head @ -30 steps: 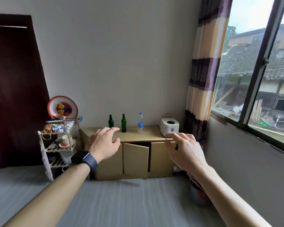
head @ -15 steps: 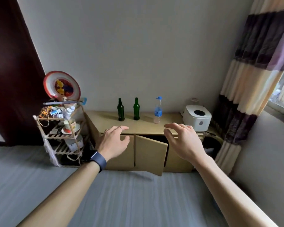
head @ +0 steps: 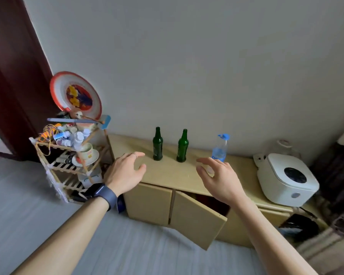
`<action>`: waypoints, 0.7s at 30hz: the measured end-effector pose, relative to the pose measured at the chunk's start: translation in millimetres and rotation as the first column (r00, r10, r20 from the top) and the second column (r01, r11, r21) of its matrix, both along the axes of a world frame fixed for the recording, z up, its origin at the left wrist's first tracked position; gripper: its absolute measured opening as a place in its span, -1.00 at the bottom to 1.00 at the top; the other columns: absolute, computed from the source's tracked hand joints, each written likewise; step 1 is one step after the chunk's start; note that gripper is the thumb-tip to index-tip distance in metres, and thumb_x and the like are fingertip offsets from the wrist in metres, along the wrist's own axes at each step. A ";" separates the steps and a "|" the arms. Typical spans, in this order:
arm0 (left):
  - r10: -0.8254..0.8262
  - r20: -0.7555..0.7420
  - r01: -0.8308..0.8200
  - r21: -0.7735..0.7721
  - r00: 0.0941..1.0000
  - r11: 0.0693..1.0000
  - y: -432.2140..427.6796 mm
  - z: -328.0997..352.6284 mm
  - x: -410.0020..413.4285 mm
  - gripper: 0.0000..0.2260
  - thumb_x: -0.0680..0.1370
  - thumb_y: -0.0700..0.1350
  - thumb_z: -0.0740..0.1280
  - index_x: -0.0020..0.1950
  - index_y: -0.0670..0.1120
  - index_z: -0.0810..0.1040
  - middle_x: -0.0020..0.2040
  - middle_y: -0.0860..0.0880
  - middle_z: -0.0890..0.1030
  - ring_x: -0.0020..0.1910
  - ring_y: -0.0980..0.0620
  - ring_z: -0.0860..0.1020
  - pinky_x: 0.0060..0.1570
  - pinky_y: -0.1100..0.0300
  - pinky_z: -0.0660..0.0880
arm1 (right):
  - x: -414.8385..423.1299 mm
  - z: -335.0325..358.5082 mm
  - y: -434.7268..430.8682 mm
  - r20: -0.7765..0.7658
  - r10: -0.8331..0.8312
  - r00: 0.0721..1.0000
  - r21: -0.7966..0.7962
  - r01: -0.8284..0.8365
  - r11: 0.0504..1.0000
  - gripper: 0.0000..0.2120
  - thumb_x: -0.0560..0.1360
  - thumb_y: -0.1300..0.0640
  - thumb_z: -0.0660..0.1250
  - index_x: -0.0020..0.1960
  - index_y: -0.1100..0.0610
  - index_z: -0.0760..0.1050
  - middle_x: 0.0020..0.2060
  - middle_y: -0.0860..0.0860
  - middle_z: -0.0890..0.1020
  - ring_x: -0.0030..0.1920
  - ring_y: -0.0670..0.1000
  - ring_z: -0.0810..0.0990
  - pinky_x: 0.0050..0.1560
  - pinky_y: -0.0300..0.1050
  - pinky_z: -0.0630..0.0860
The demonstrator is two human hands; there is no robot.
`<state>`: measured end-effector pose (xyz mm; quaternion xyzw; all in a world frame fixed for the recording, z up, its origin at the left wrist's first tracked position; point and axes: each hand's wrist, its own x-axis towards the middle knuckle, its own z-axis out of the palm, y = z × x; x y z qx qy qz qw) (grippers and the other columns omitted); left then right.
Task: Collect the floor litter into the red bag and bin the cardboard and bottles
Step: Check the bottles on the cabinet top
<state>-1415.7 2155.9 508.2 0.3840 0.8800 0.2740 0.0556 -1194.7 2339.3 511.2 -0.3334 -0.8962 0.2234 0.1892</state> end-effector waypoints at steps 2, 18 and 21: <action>-0.011 0.024 0.011 -0.011 1.000 1.000 29.0 -16.3 -33.8 -0.64 0.58 0.06 0.26 0.39 0.13 0.44 0.39 0.05 0.48 0.34 -0.04 0.45 0.24 0.03 0.47 | -30.7 -9.4 31.1 0.010 -0.014 1.000 -0.008 0.014 1.000 -0.70 0.59 -0.19 0.19 0.28 -0.23 0.49 0.10 -0.15 0.60 0.20 0.06 0.48 0.10 -0.07 0.45; -0.018 0.182 0.055 -0.204 0.983 0.978 269.8 -117.6 -250.4 -0.47 0.58 0.08 0.26 0.53 0.14 0.19 0.45 0.04 0.32 0.35 -0.04 0.45 0.04 0.09 0.52 | -255.4 -108.4 232.2 0.289 -0.162 0.943 -0.237 0.235 0.943 -0.43 0.52 -0.31 0.19 0.46 -0.21 0.12 0.18 -0.22 0.62 0.12 0.09 0.63 0.10 0.07 0.54; -0.013 0.171 0.060 -0.277 0.985 0.959 302.3 -143.3 -279.9 -0.35 0.56 0.14 0.26 0.55 0.23 -0.02 0.54 -0.05 0.12 0.39 -0.12 0.42 0.05 0.08 0.53 | -296.9 -130.8 270.1 0.370 -0.176 0.912 -0.245 0.278 0.929 -0.36 0.50 -0.35 0.15 0.46 -0.21 -0.02 0.13 -0.08 0.66 0.11 0.23 0.61 0.03 0.10 0.53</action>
